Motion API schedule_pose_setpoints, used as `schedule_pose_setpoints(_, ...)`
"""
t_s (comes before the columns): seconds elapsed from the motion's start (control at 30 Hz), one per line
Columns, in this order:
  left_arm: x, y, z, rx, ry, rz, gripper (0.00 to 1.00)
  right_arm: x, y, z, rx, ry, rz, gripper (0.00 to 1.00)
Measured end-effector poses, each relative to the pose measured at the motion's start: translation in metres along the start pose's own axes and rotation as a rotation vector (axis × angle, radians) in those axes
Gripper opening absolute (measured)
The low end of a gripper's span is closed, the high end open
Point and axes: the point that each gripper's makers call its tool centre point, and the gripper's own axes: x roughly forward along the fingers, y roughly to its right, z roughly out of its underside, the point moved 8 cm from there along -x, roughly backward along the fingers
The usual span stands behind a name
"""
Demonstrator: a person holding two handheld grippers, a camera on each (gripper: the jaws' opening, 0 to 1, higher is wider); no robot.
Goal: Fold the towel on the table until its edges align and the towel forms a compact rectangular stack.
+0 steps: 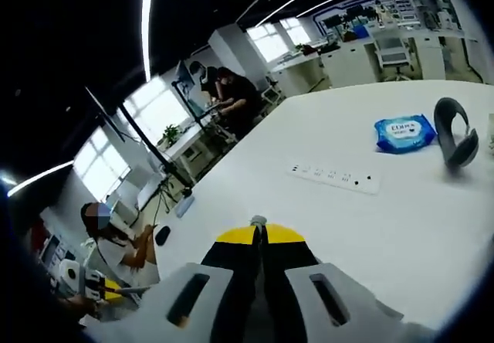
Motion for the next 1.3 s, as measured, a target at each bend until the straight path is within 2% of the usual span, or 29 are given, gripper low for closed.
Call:
schedule_pose_setpoints(0.13, 0.011, -0.011, 0.019, -0.058, -0.086, 0.016, 0.03, 0.016, 0.007, 0.008, 0.010, -0.022, 0.020, 0.00)
schedule_pose_setpoints(0.2, 0.017, -0.018, 0.027, -0.060, -0.113, 0.021, 0.03, 0.026, 0.011, 0.012, 0.025, -0.039, 0.026, 0.00)
schedule_pose_setpoints(0.23, 0.019, -0.022, 0.035, -0.084, -0.159, 0.031, 0.03, 0.030, 0.013, 0.014, 0.038, -0.048, 0.026, 0.00)
schedule_pose_setpoints(0.27, 0.021, -0.026, 0.038, -0.089, -0.166, 0.032, 0.03, 0.037, 0.014, 0.018, 0.055, -0.059, 0.026, 0.00)
schedule_pose_setpoints(0.3, 0.024, -0.029, 0.044, -0.113, -0.203, 0.044, 0.03, 0.041, 0.015, 0.020, 0.060, -0.064, 0.028, 0.00)
schedule_pose_setpoints(0.5, 0.036, -0.041, 0.071, -0.106, -0.307, 0.049, 0.03, 0.072, 0.020, 0.038, 0.131, -0.090, 0.033, 0.00)
schedule_pose_setpoints(0.63, 0.040, -0.041, 0.083, -0.138, -0.367, 0.059, 0.03, 0.089, 0.025, 0.047, 0.184, -0.096, 0.036, 0.00)
schedule_pose_setpoints(0.8, 0.041, -0.041, 0.091, -0.118, -0.401, 0.045, 0.03, 0.109, 0.033, 0.056, 0.235, -0.100, 0.041, 0.00)
schedule_pose_setpoints(0.93, 0.040, -0.043, 0.093, -0.132, -0.391, 0.036, 0.04, 0.121, 0.036, 0.060, 0.265, -0.058, 0.027, 0.00)
schedule_pose_setpoints(1.03, 0.038, -0.046, 0.101, -0.048, -0.467, 0.004, 0.08, 0.125, 0.035, 0.062, 0.266, -0.032, -0.001, 0.02)
schedule_pose_setpoints(1.1, 0.038, -0.047, 0.105, -0.023, -0.488, -0.005, 0.13, 0.123, 0.034, 0.062, 0.245, -0.004, -0.012, 0.04)
schedule_pose_setpoints(1.2, 0.039, -0.046, 0.103, -0.067, -0.465, 0.008, 0.14, 0.117, 0.035, 0.060, 0.262, 0.033, -0.052, 0.06)
schedule_pose_setpoints(1.3, 0.039, -0.046, 0.098, -0.060, -0.432, 0.006, 0.15, 0.105, 0.042, 0.059, 0.267, 0.047, -0.047, 0.07)
